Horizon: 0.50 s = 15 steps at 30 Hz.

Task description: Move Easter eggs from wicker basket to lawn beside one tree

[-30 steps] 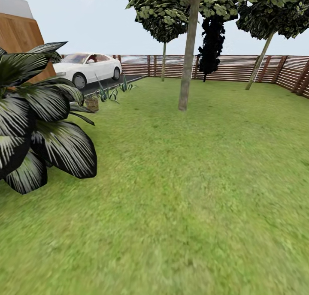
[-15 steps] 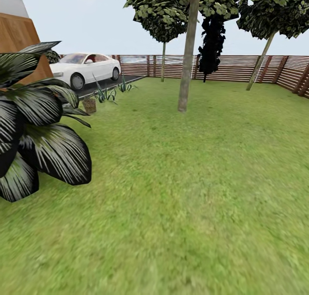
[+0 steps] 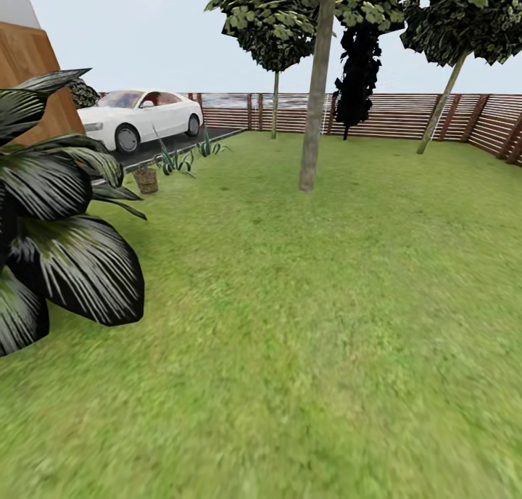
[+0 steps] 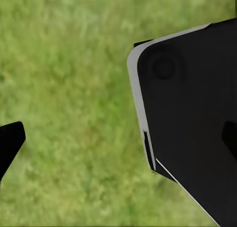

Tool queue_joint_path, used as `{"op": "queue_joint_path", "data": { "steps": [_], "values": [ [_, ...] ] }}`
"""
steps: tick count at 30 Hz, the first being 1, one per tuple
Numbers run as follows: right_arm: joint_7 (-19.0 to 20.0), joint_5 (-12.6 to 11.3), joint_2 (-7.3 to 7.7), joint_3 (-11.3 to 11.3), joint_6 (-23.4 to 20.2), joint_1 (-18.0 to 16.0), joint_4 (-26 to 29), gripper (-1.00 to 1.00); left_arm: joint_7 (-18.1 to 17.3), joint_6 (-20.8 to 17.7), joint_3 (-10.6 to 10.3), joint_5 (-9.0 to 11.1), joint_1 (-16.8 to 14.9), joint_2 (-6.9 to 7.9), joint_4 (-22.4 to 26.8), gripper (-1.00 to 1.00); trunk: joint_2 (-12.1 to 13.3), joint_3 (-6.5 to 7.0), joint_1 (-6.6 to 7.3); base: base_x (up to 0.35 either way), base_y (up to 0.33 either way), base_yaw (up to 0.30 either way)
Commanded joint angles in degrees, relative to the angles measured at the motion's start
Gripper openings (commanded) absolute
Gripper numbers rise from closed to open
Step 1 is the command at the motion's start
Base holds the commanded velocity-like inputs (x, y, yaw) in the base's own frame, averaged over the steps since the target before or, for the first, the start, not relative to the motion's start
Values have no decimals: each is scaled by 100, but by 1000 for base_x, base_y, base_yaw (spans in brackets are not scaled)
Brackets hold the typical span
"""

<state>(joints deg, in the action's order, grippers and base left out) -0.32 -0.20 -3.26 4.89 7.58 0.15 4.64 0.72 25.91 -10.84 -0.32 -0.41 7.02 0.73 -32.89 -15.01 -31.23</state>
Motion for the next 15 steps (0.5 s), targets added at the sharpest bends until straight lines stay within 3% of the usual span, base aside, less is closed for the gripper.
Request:
{"op": "queue_joint_path", "data": {
  "steps": [1, 15],
  "values": [
    [-3, -3, 1, 39, 7, 2, 6, 100, 8, 19, -23, -3, -3, 1, -3, 100, -6, -7, -5, 302, -124, 0],
    [-3, -6, 1, 41, 7, 1, -5, 100, 8, 19, -41, -3, -3, 1, -3, 100, -6, -7, -5, 302, -125, 0]
  ]
}}
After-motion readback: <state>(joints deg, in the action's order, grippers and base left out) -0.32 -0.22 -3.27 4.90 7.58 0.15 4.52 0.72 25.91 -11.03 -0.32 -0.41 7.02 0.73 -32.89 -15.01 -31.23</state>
